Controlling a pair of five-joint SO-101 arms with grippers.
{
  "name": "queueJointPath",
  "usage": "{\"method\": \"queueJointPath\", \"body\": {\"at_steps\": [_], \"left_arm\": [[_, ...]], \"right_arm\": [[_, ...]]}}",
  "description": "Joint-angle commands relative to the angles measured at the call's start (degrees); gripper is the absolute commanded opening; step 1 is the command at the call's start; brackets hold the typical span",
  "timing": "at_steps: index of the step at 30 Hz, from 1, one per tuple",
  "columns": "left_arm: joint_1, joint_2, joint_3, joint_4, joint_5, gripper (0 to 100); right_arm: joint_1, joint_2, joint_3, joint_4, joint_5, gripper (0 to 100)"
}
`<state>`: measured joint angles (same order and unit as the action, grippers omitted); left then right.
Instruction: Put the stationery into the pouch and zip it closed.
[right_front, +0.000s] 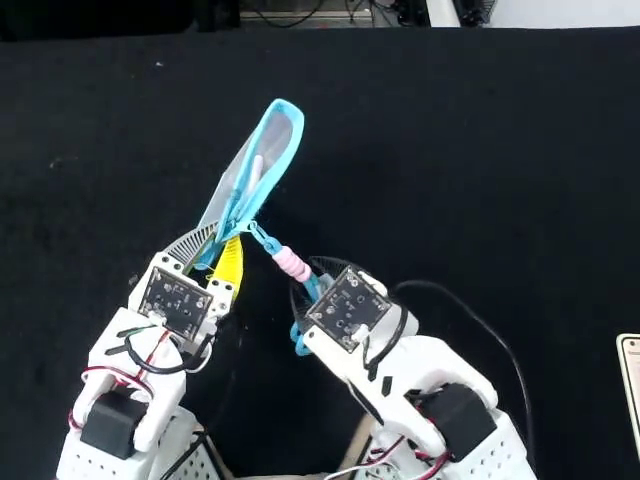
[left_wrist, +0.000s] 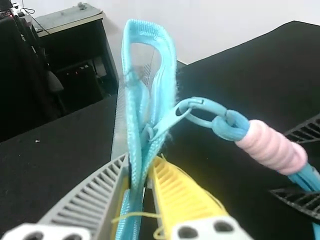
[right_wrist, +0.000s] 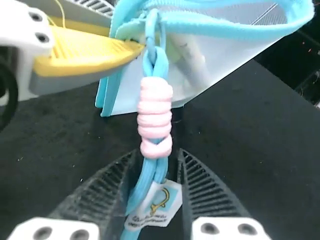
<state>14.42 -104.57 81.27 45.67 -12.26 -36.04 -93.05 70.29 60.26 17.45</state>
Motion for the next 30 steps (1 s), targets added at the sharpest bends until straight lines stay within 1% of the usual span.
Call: {"method": "queueJointPath", "body": {"at_steps": [1,7,10,13,21,25,27,30], "left_arm": [[-1.89,1.14,0.66,1.85,-1.67,3],[-1.89,1.14,1.45,1.85,-1.67,3],[-1.89,1.05,2.24,1.76,-1.76,3],[-1.89,0.97,2.42,1.76,-1.58,3],[-1.63,1.14,2.68,1.76,-1.49,3],[2.24,1.14,4.18,1.76,-3.16,3],[3.3,1.14,4.18,1.85,-4.84,3],[3.12,1.14,4.18,1.93,-5.27,3]], "right_arm": [[-0.44,0.66,-1.63,-2.11,-0.7,11.6],[-0.26,0.66,-1.63,-1.93,-0.7,11.7],[3.16,0.22,-1.63,-2.2,-1.05,11.7],[6.24,0.22,-1.89,-2.73,-3.87,11.7],[1.49,0.22,-1.54,-2.9,-4.22,11.7],[0.97,0.22,-1.54,-2.55,-3.87,11.9],[0.88,0.22,-1.54,-2.37,-3.87,14.9],[0.88,0.13,-1.89,-1.23,-3.87,23.4]]}}
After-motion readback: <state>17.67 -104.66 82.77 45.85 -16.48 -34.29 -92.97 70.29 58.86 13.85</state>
